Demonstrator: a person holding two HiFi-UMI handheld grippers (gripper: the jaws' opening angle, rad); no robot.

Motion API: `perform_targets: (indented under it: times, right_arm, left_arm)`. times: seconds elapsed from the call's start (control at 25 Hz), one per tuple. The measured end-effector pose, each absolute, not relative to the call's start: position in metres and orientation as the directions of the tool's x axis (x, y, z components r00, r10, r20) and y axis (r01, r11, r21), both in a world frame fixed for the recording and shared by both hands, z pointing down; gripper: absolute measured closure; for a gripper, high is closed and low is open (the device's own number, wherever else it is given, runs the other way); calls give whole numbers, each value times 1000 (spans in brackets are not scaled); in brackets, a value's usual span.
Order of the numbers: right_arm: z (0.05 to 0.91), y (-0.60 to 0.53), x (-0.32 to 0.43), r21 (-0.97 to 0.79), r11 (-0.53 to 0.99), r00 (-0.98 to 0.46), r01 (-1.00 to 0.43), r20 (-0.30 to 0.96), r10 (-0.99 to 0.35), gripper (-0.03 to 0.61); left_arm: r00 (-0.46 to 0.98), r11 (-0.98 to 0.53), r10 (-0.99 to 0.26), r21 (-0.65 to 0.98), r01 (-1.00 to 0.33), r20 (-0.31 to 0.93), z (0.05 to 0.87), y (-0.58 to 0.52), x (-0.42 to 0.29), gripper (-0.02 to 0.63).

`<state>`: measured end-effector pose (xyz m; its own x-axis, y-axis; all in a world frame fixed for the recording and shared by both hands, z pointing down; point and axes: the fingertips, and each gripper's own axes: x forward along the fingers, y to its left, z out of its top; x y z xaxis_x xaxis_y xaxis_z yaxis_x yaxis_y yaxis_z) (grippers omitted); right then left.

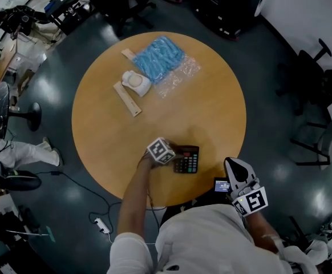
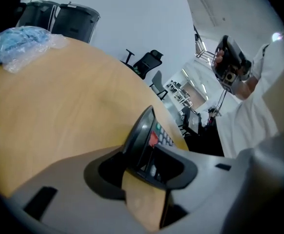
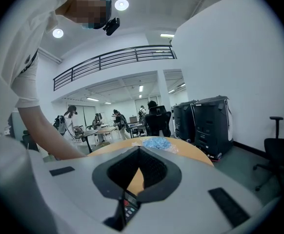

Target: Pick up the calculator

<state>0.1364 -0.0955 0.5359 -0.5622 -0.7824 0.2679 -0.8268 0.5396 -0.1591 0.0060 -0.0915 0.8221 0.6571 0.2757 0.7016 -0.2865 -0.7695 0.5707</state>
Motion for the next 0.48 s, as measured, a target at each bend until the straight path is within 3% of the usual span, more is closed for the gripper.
perform_targets:
  times: [0.24, 0.48]
  right_arm:
    - [535, -99, 137, -162, 554, -577, -816, 253, -776, 564]
    - [534, -98, 127, -157, 582, -603, -798, 227, -765, 564]
  left_arm:
    - [688, -746, 196, 562, -358, 698, 815, -83, -1, 460]
    - [742, -701, 20, 539, -468, 670, 788, -74, -7, 520]
